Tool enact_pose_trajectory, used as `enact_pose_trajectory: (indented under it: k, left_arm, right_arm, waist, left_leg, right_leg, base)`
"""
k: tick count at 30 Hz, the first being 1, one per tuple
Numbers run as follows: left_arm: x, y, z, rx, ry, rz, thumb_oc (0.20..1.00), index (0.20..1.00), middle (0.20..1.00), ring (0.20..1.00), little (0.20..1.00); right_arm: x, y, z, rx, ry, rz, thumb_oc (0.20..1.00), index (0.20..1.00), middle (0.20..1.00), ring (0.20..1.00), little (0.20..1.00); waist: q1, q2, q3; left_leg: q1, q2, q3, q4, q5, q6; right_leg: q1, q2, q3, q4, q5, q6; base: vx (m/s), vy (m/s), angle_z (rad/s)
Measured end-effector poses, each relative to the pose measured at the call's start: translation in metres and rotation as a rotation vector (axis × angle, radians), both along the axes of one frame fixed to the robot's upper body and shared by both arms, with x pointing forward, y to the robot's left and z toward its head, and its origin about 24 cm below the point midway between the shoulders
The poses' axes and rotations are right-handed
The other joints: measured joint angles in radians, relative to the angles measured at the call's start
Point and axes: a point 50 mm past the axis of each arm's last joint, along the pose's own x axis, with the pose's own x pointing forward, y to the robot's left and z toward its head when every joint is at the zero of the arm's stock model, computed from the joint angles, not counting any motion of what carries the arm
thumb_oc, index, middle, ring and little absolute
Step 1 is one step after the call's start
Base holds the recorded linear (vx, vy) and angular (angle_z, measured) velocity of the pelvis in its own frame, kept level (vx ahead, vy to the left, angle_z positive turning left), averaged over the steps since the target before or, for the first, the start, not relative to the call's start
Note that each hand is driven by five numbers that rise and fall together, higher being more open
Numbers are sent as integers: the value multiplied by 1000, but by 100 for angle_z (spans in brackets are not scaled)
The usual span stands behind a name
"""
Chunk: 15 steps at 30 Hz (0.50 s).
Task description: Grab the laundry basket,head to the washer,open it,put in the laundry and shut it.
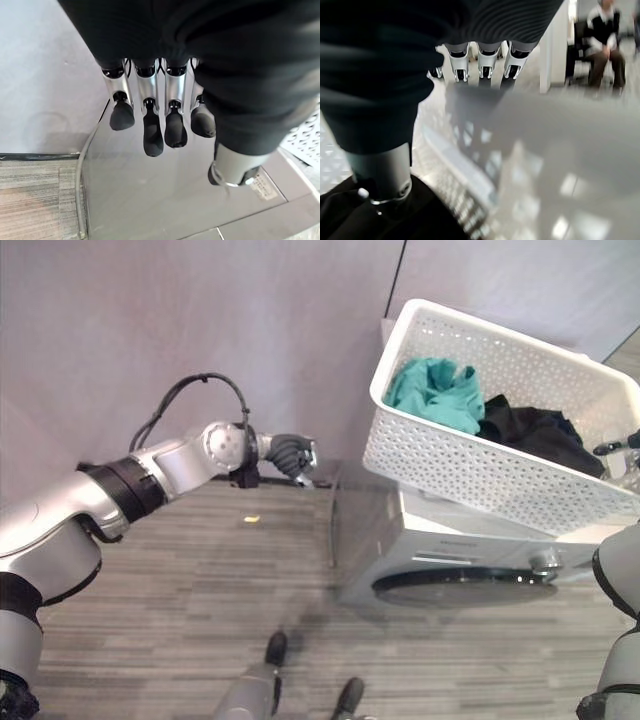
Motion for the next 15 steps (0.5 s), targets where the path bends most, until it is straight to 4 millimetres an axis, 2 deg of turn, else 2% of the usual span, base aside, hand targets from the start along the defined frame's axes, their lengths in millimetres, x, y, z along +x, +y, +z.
enact_pose_trajectory:
  k: [2, 4, 7, 10, 13, 15]
  left_arm:
    - [-4, 12, 0, -32, 3, 9, 200, 200, 200, 200, 200]
    - [-4, 24, -1, -41, 4, 39, 200, 200, 200, 200, 200]
    - [-1, 53, 1, -47, -1, 130, 200, 200, 200, 200, 200]
    - [-3, 83, -1, -14, -10, 203, 200, 200, 200, 200, 200]
    - [-2, 105, 1, 37, -18, 265, 200, 200, 200, 200, 200]
    - [0, 117, 2, 56, -36, 311, 200, 200, 200, 200, 200]
  right_arm:
    - [4, 4, 4, -43, 16, 44, 1000, 1000, 1000, 1000, 1000]
    - [0, -1, 8, -58, 10, 41, 1000, 1000, 1000, 1000, 1000]
    - [-20, -18, 28, -82, -64, -17, 1000, 1000, 1000, 1000, 1000]
    - [-54, -44, 42, -121, -75, -118, 1000, 1000, 1000, 1000, 1000]
    - [-75, -54, 67, -169, -156, -172, 1000, 1000, 1000, 1000, 1000]
    - [-78, -52, 84, -232, -188, -172, 1000, 1000, 1000, 1000, 1000]
  waist:
    - [-2, 0, 0]
    - [-1, -2, 0]
    - [3, -8, 3]
    - [3, -23, 6]
    - [1, -29, 6]
    - [0, -35, 6]
  left_leg:
    - [1, 0, 3, 0, 0, 0]
    - [3, 0, 2, -2, 0, 0]
    - [14, -1, 1, -5, 1, 0]
    - [61, -5, -1, -27, 1, -1]
    - [70, -6, 1, -33, 2, -1]
    - [87, -4, 2, -33, 1, -3]
  right_leg:
    - [0, -1, 1, 0, 1, 0]
    - [1, -1, 1, 0, 1, -1]
    - [12, -5, -1, 0, 1, -1]
    - [49, -5, -3, 0, -1, 1]
    - [56, -6, -3, 0, -1, 1]
    - [73, -6, -6, 0, -1, 1]
  base:
    - [0, 0, 0]
    - [0, 0, 0]
    - [3, 1, 2]
    - [7, 2, 3]
    - [0, 0, 0]
    - [-13, 8, -3]
